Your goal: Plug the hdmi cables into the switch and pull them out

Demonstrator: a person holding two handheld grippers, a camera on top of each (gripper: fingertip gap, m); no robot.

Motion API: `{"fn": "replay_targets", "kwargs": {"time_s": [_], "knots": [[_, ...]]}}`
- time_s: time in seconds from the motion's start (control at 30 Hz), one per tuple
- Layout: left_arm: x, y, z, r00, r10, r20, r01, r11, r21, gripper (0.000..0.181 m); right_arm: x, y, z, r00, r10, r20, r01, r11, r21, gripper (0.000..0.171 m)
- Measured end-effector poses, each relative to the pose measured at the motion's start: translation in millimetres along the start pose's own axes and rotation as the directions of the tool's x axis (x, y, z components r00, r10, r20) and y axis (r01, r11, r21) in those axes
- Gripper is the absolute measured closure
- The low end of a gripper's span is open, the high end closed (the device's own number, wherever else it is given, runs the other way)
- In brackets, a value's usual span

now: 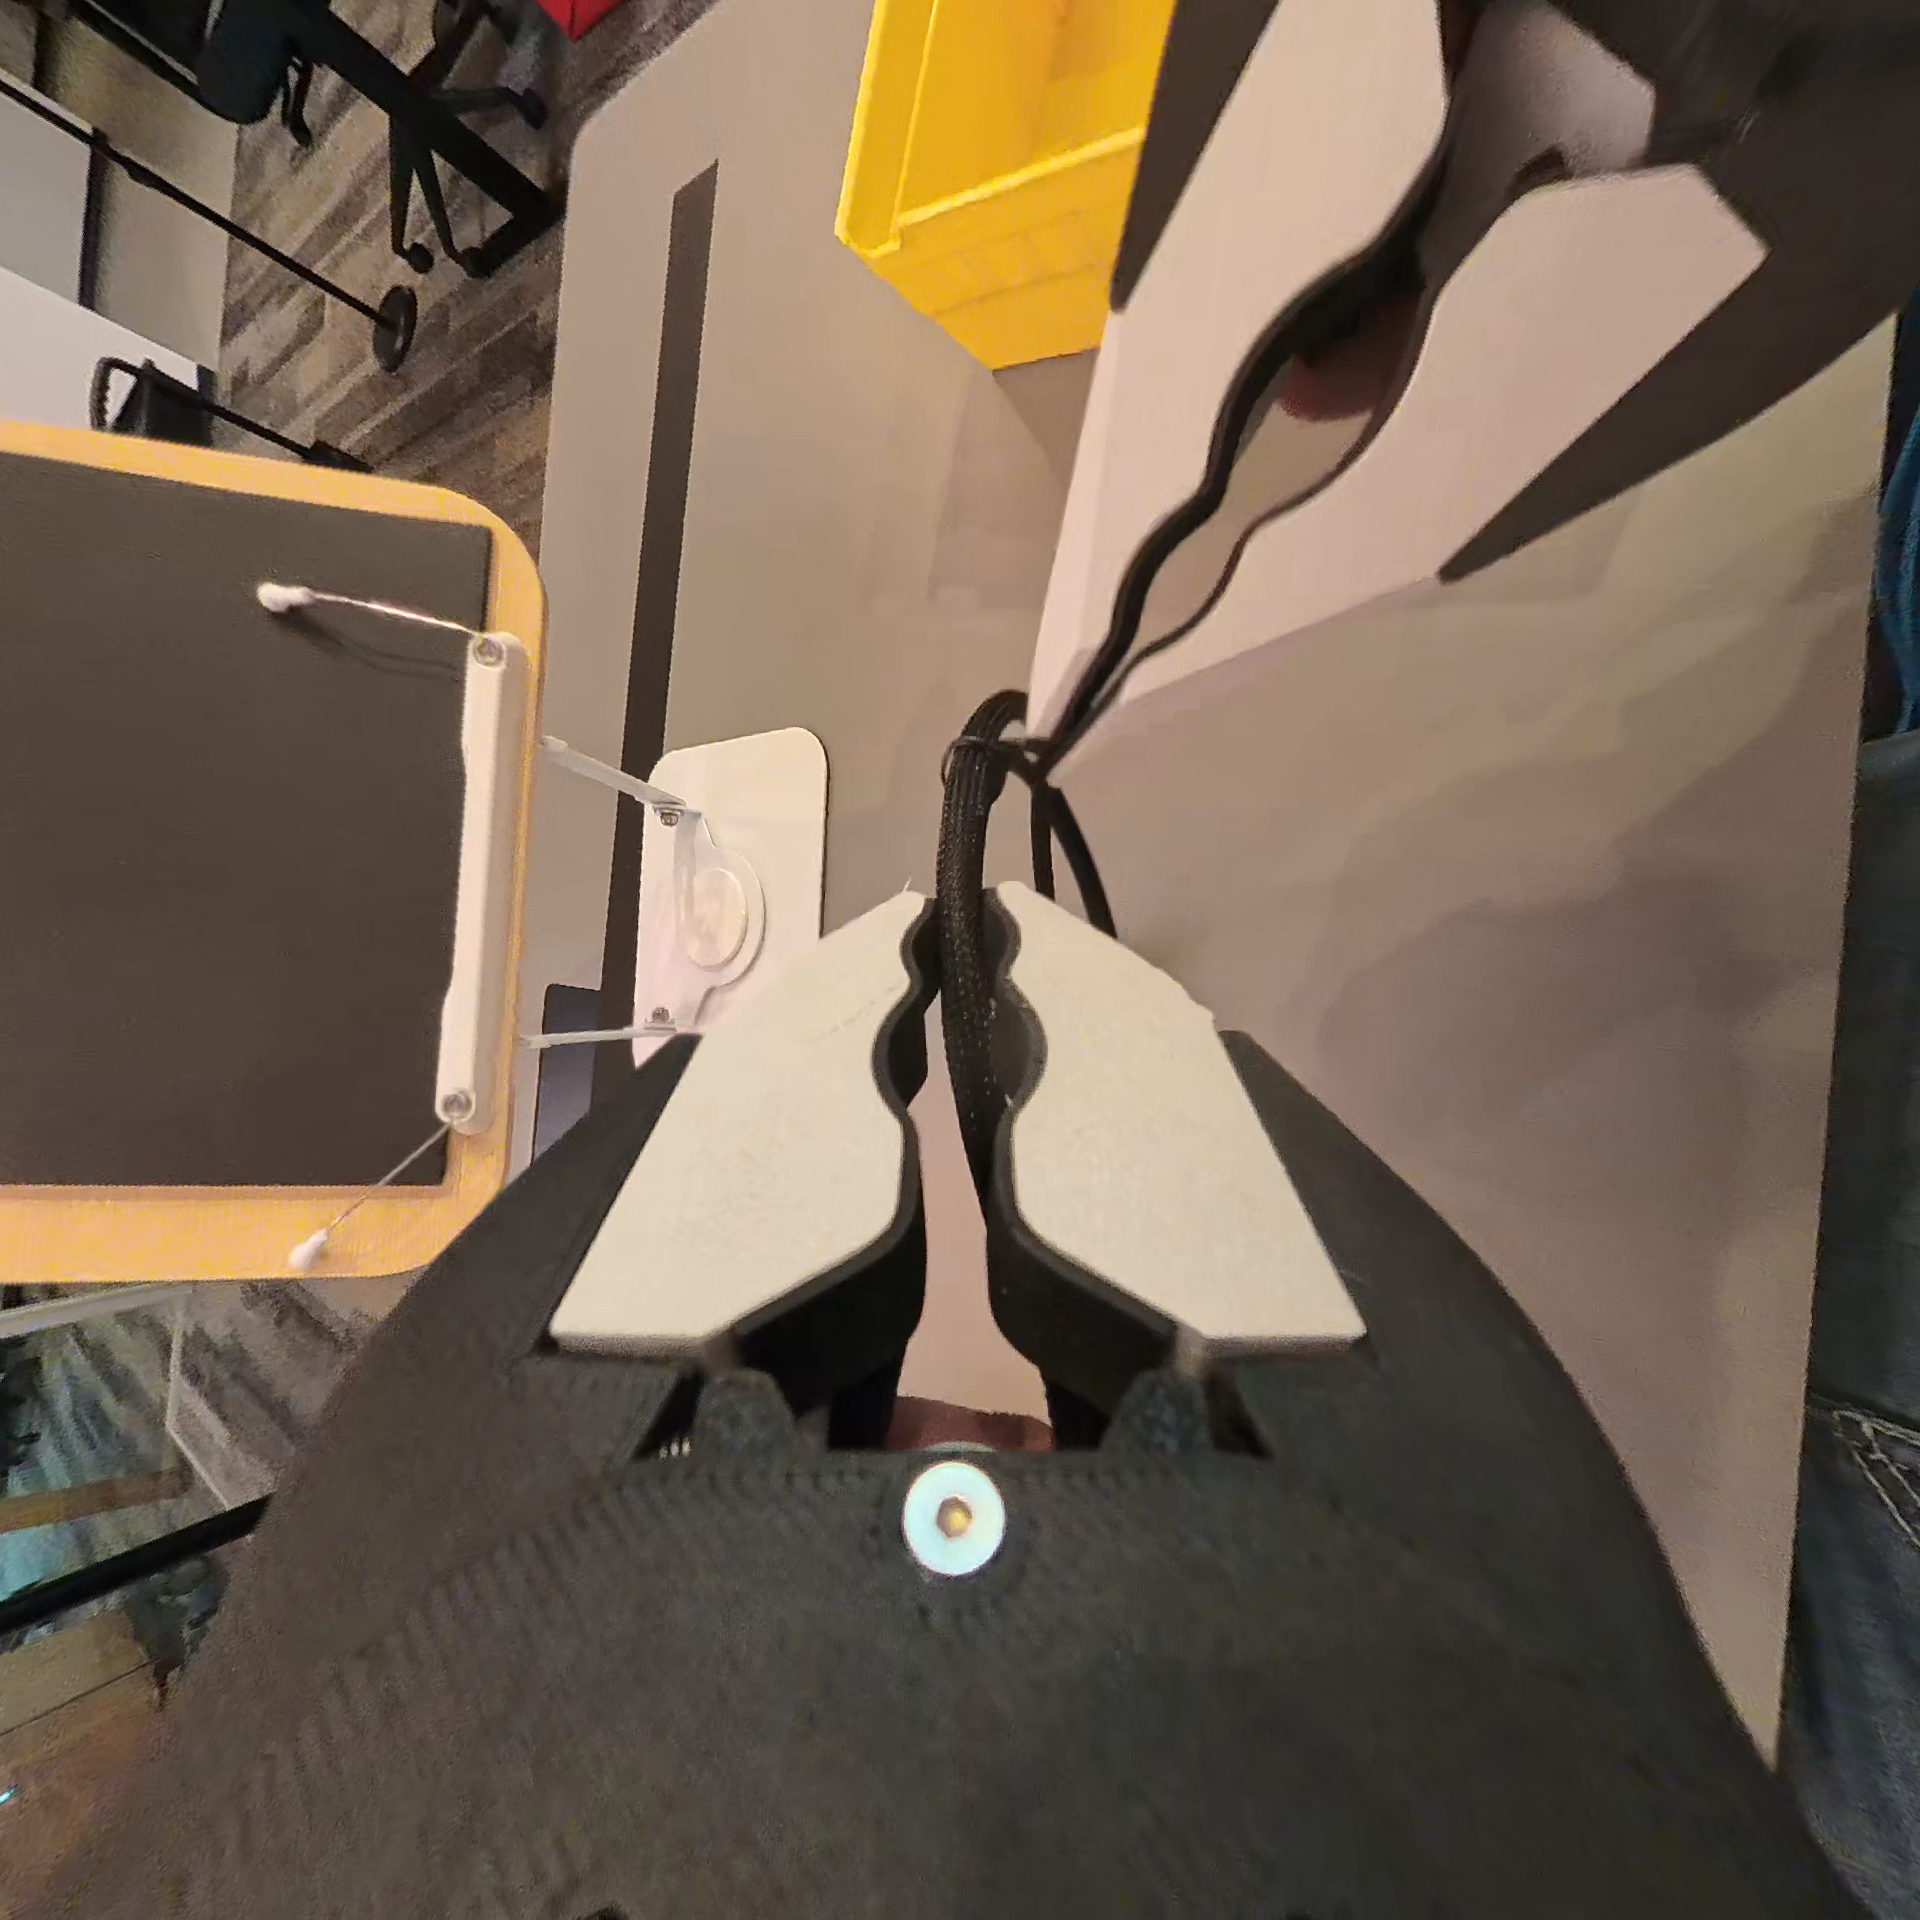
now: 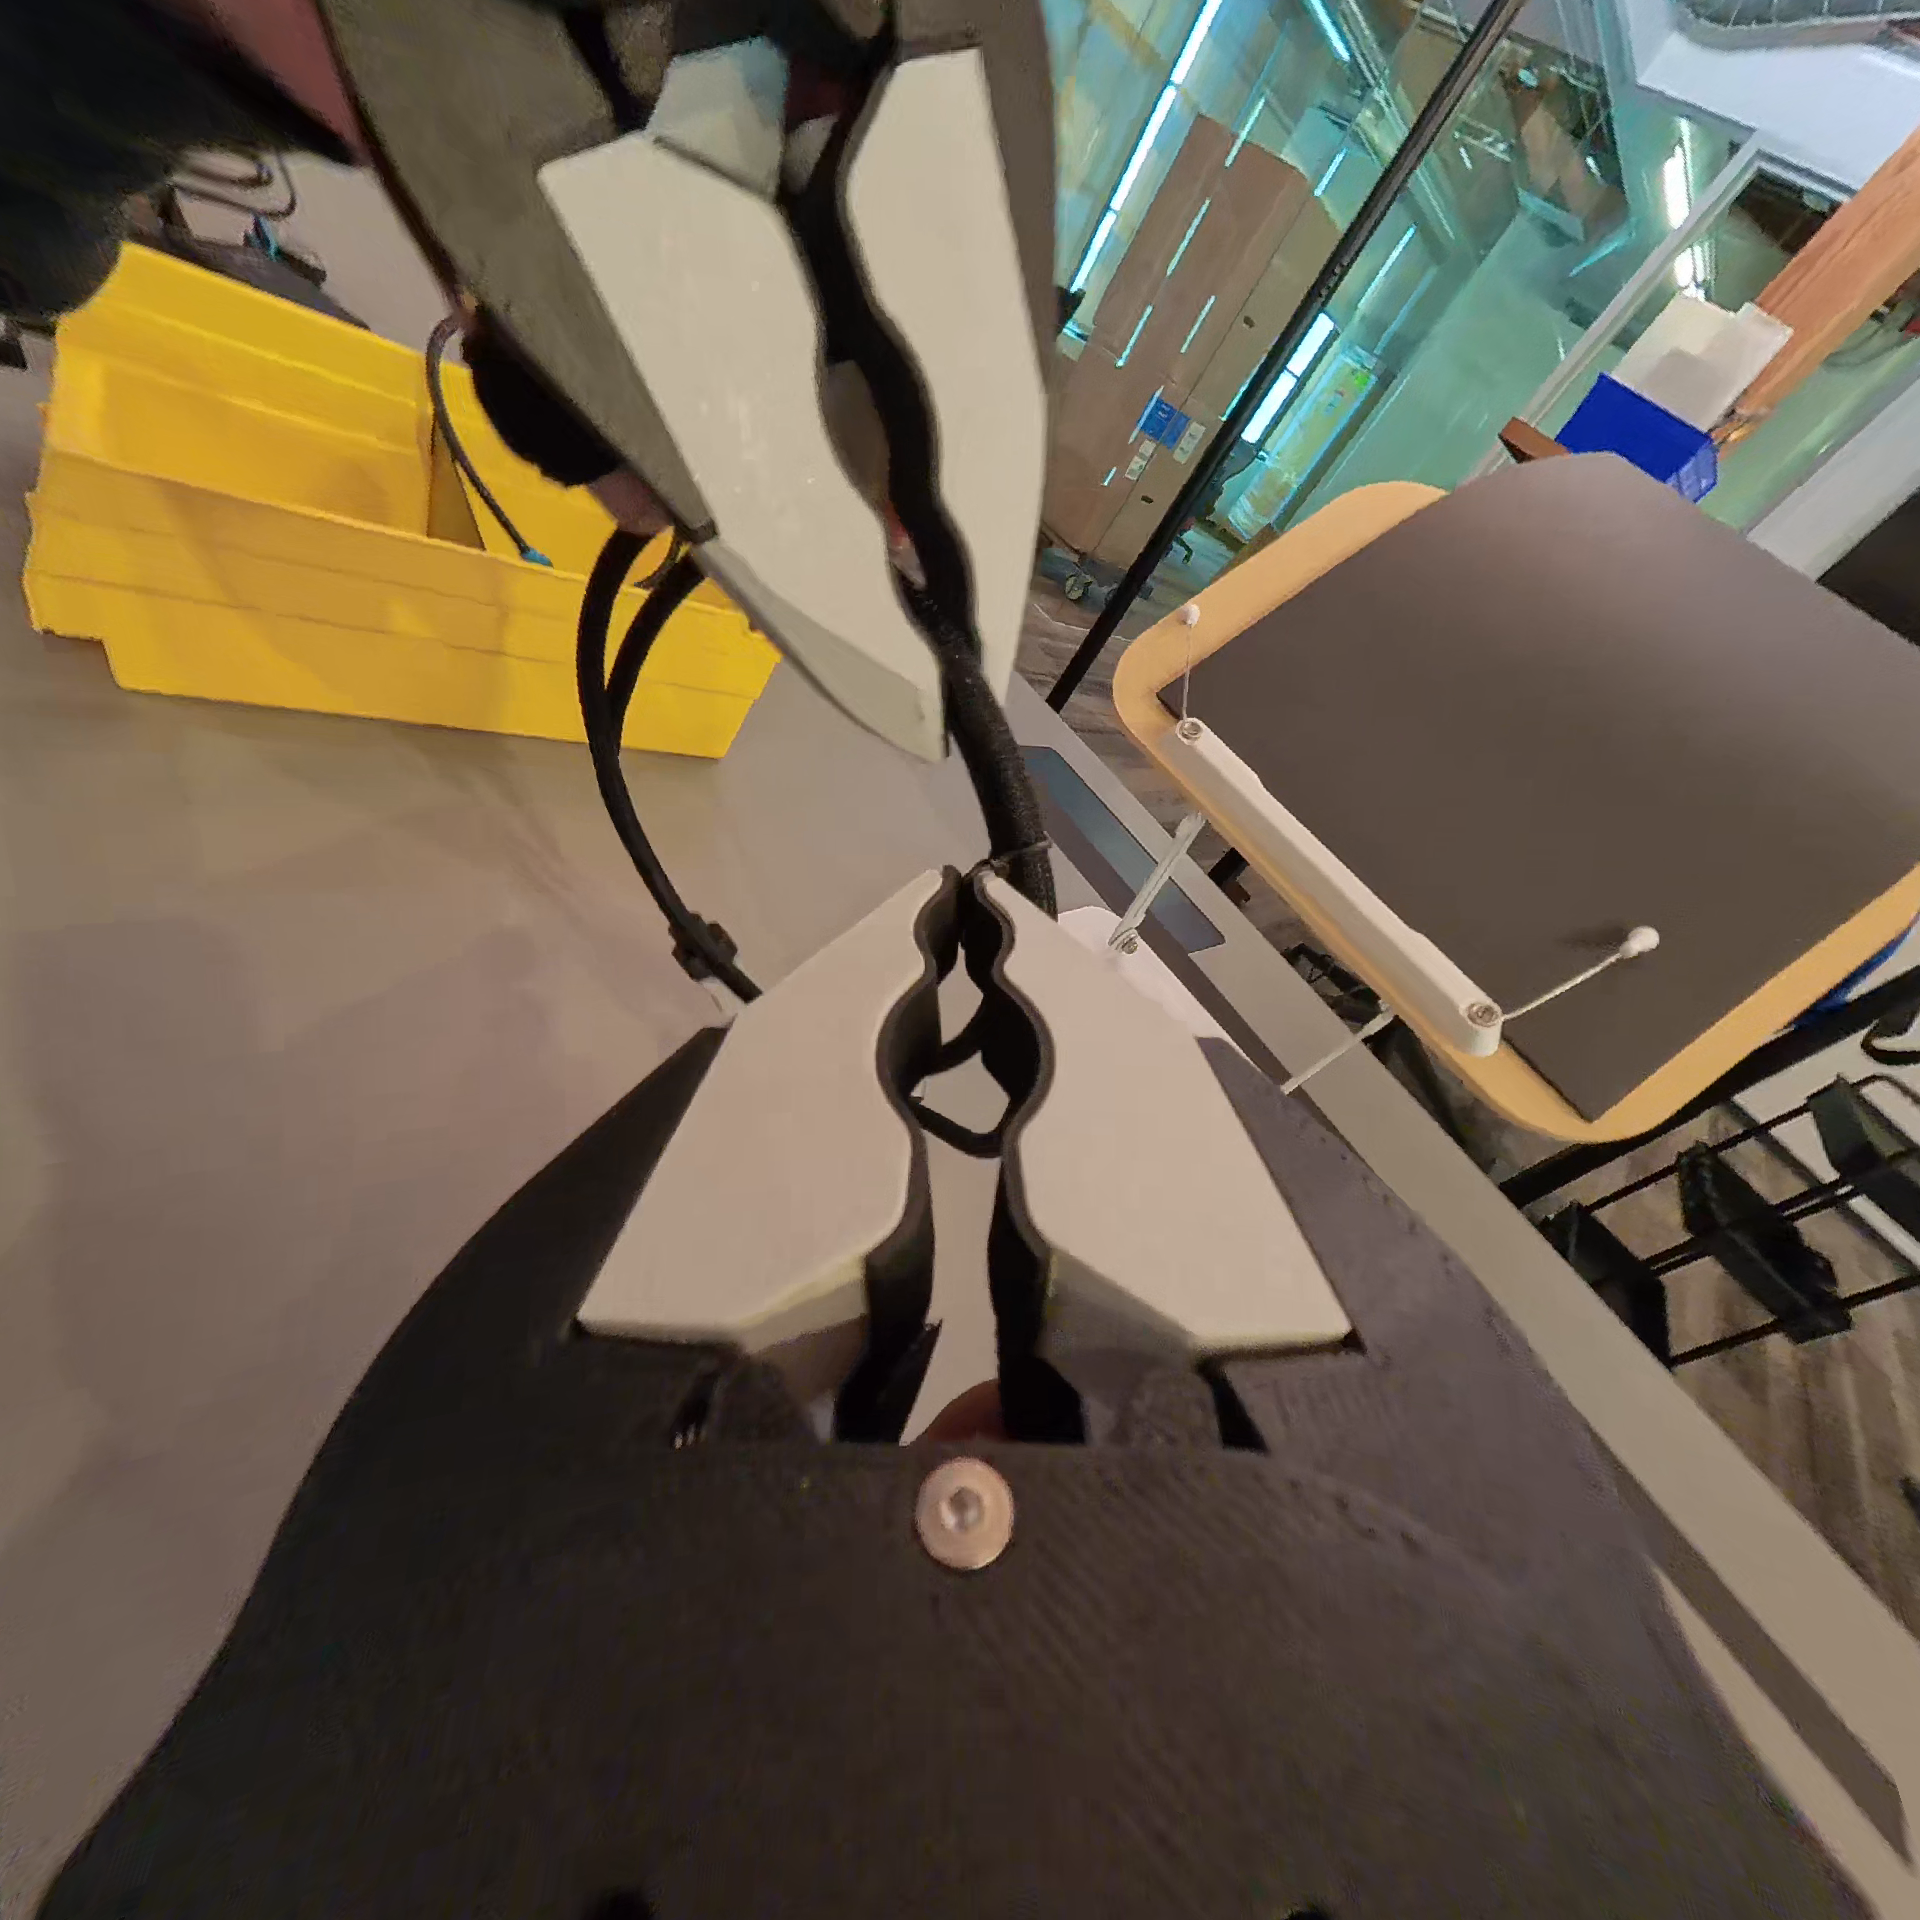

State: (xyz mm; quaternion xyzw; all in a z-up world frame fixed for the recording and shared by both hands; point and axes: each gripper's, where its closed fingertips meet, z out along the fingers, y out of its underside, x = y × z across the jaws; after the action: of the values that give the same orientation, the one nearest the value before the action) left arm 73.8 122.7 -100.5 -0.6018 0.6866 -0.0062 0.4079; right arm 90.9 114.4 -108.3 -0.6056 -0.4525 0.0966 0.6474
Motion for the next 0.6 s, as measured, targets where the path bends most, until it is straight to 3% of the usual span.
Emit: {"fn": "replay_targets", "kwargs": {"time_s": [0.4,0.6], "knots": [[7.4,9.8,7.3,0.978,0.195,-0.074,-0.206,0.959,-0.197,0.175,-18.6,14.0,12.1,0.989,-0.095,0.112,0.104,0.992,-0.071,0.171],[6.7,13.1,17.5,0.988,0.092,-0.121,-0.112,0.980,-0.167,0.175,-13.0,24.3,13.8,0.932,-0.364,0.002,0.358,0.917,-0.177,0.171]]}}
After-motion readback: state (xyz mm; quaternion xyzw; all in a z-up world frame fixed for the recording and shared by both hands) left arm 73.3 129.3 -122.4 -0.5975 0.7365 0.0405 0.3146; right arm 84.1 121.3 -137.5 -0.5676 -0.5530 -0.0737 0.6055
